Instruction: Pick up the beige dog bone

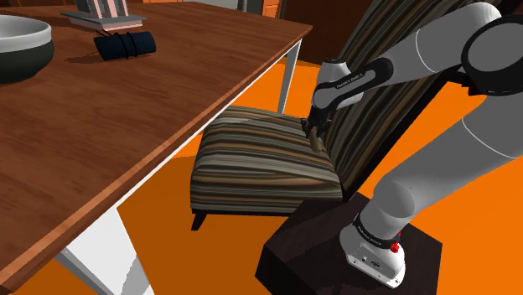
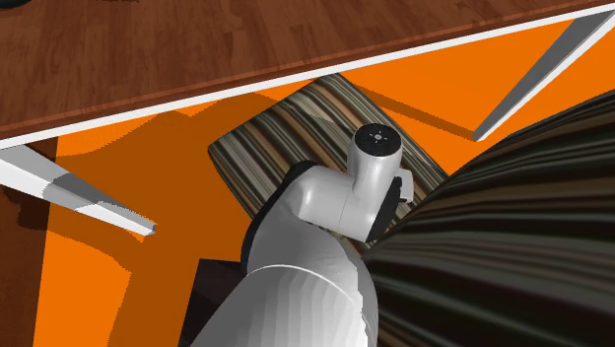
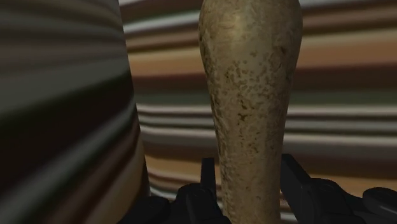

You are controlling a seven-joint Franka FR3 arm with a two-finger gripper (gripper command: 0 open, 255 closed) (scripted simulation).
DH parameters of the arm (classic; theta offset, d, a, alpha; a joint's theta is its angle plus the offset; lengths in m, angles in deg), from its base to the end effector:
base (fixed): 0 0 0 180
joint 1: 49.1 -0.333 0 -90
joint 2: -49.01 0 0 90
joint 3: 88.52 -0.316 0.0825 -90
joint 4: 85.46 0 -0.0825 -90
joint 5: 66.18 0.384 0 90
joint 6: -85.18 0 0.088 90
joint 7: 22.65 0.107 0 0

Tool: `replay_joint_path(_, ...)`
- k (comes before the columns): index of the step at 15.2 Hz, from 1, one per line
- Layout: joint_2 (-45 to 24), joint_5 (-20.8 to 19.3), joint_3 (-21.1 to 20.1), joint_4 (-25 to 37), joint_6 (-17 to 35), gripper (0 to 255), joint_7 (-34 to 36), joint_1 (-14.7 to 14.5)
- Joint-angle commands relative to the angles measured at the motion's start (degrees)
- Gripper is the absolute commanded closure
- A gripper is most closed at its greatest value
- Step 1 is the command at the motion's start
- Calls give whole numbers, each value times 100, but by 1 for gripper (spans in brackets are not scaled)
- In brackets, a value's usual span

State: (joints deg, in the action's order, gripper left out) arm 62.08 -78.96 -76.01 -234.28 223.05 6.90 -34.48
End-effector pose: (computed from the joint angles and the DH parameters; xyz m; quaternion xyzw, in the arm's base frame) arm 0.3812 -0.1945 0.3361 0.9155 -0.3987 0.0190 0.0512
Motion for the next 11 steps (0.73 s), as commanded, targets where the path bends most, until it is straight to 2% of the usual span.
replay_joint_path(1, 148, 4, -19, 40, -189, 255, -2, -4)
replay_joint_path(11, 655, 61, -83, 427, -1080, 255, -77, -22)
